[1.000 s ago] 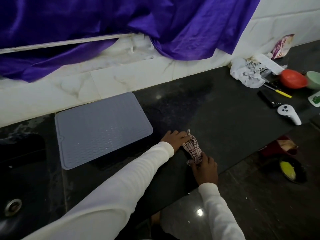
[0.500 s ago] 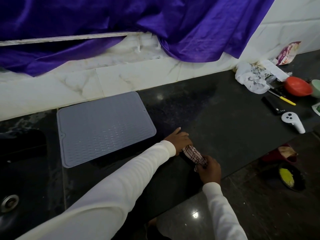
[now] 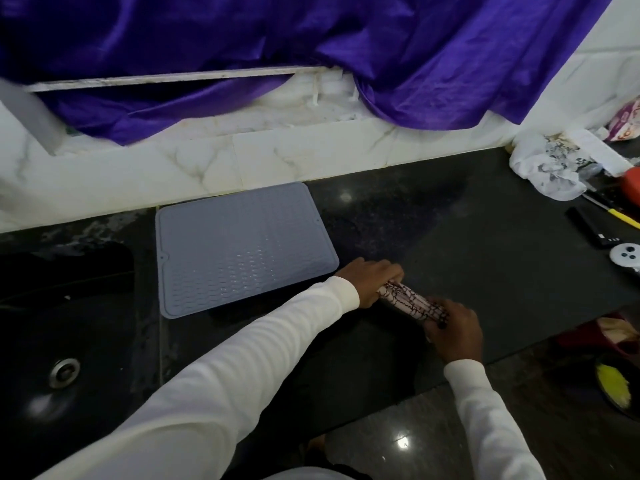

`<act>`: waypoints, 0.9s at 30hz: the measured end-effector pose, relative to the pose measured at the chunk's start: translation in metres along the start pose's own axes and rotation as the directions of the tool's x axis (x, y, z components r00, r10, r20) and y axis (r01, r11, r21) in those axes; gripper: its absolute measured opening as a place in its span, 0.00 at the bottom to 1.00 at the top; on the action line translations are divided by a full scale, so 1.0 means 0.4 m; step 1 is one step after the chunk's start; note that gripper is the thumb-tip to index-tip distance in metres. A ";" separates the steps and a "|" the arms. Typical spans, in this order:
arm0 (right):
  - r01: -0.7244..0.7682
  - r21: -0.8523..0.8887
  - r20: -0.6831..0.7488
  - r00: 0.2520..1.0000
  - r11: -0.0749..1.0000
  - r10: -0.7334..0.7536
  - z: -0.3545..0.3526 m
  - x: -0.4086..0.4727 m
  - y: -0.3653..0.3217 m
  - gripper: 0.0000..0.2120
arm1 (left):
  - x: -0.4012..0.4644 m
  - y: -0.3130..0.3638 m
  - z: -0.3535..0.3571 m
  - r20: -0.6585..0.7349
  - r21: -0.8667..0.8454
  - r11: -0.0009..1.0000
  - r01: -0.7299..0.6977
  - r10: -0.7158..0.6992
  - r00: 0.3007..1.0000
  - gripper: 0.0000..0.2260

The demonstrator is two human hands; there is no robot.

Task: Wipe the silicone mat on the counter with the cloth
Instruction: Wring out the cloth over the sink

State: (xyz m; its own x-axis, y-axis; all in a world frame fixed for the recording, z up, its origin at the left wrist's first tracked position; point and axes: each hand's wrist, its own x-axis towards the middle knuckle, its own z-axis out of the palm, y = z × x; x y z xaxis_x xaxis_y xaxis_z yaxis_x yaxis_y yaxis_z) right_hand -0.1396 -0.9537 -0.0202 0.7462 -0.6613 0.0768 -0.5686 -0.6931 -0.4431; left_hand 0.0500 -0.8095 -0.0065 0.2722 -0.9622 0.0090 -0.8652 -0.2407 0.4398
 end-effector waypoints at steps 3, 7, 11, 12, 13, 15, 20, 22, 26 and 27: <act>0.043 0.027 0.016 0.999 0.999 -0.044 0.004 0.009 -0.013 0.22 | -0.026 -0.008 -0.013 -0.020 -0.025 0.999 0.033 -0.033 0.999 0.16; 0.075 0.088 0.044 0.996 0.993 -0.079 0.011 0.027 -0.058 0.22 | -0.083 -0.047 -0.021 -0.104 -0.039 0.996 0.081 -0.085 0.991 0.12; 0.180 0.149 0.078 0.978 0.972 -0.193 0.027 0.057 -0.148 0.25 | -0.172 -0.096 -0.054 -0.216 -0.134 0.977 0.165 -0.191 0.957 0.10; 0.203 0.173 0.094 0.971 0.964 -0.222 0.036 0.067 -0.177 0.26 | -0.202 -0.110 -0.064 -0.249 -0.137 0.973 0.185 -0.214 0.945 0.09; 0.218 0.194 0.113 0.964 0.956 -0.243 0.046 0.076 -0.206 0.26 | -0.231 -0.124 -0.074 -0.275 -0.127 0.970 0.208 -0.236 0.932 0.09; 0.259 0.228 0.166 0.939 0.939 -0.299 0.075 0.092 -0.271 0.26 | -0.304 -0.150 -0.094 -0.316 -0.098 0.957 0.275 -0.292 0.903 0.09; 0.420 0.315 0.256 0.826 0.851 -0.503 0.153 0.099 -0.471 0.21 | -0.530 -0.184 -0.139 -0.425 -0.080 0.857 0.509 -0.491 0.761 0.11; 0.520 0.352 0.274 0.738 0.778 -0.617 0.194 0.088 -0.558 0.18 | -0.635 -0.188 -0.156 -0.455 -0.090 0.801 0.592 -0.562 0.691 0.11; 0.684 0.393 0.297 0.538 0.615 -0.789 0.265 0.027 -0.738 0.17 | -0.852 -0.175 -0.176 -0.532 -0.140 0.691 0.709 -0.657 0.535 0.10; 0.714 0.402 0.299 0.489 0.573 -0.819 0.278 0.002 -0.787 0.17 | -0.908 -0.166 -0.177 -0.550 -0.151 0.656 0.739 -0.677 0.489 0.10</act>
State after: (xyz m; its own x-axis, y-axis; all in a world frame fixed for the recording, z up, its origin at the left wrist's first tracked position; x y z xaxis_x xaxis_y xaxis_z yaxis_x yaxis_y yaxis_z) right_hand 0.0784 -0.7040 0.0200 0.9345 0.3302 0.1333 0.3461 -0.7539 -0.5585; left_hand 0.0384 -0.4352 0.0248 0.9505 -0.2371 0.2009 -0.3031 -0.8498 0.4312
